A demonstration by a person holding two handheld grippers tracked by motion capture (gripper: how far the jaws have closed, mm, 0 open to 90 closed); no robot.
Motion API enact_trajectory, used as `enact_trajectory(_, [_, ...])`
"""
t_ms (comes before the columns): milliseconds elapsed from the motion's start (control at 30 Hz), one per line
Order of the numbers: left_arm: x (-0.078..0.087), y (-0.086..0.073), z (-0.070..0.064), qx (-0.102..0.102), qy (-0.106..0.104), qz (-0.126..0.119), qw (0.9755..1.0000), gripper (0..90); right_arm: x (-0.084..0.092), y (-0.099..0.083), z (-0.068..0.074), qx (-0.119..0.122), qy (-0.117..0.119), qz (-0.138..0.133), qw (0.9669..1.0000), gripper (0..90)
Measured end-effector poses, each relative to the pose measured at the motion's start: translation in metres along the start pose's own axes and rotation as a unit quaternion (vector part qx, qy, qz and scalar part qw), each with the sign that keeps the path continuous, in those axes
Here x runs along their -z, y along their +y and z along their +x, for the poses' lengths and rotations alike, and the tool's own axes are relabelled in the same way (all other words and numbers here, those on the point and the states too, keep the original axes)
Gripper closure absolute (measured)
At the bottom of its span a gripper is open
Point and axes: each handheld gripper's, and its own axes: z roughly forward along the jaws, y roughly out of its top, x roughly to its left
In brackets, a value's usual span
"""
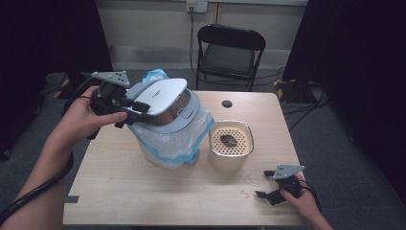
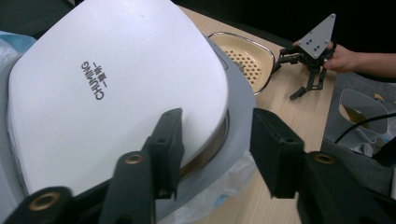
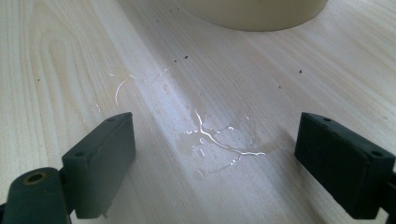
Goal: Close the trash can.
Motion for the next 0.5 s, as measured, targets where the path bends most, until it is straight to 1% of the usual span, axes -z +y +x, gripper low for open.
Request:
enact_trajectory(33, [-0.001,0.000,0.001,0.005,-0.005,-0.002,1.0000,59.7,0.000,0.000,0.000,0.000,0.000,0.000,1.0000,11.9])
enact_trajectory(100, [-0.003,-0.001,0.003,0.013,-0.008,-0.004,0.9999,61.4,0.000,0.000,0.000,0.000,0.000,0.000,1.0000,11.9])
enact_trajectory(133, [-0.003,-0.001,0.004,0.019,-0.006,-0.003,0.9998,64.9,0.000,0.000,0.000,-0.001,0.000,0.000,1.0000,11.9])
enact_trajectory(233, [-0.007,-0.002,0.007,0.028,-0.003,0.000,0.9996,69.3,0.000,0.000,0.000,-0.001,0.000,0.000,1.0000,11.9])
enact_trajectory(267, [-0.009,-0.002,0.007,0.032,-0.002,0.000,0.9995,69.5,0.000,0.000,0.000,-0.001,0.000,0.000,1.0000,11.9])
enact_trajectory(367, [-0.015,0.000,0.008,0.031,0.003,0.013,0.9994,69.5,0.000,0.000,0.000,0.000,0.000,0.000,1.0000,11.9])
enact_trajectory(500, [-0.023,0.001,0.009,0.035,0.005,0.018,0.9992,69.4,0.000,0.000,0.000,-0.001,0.000,0.000,1.0000,11.9])
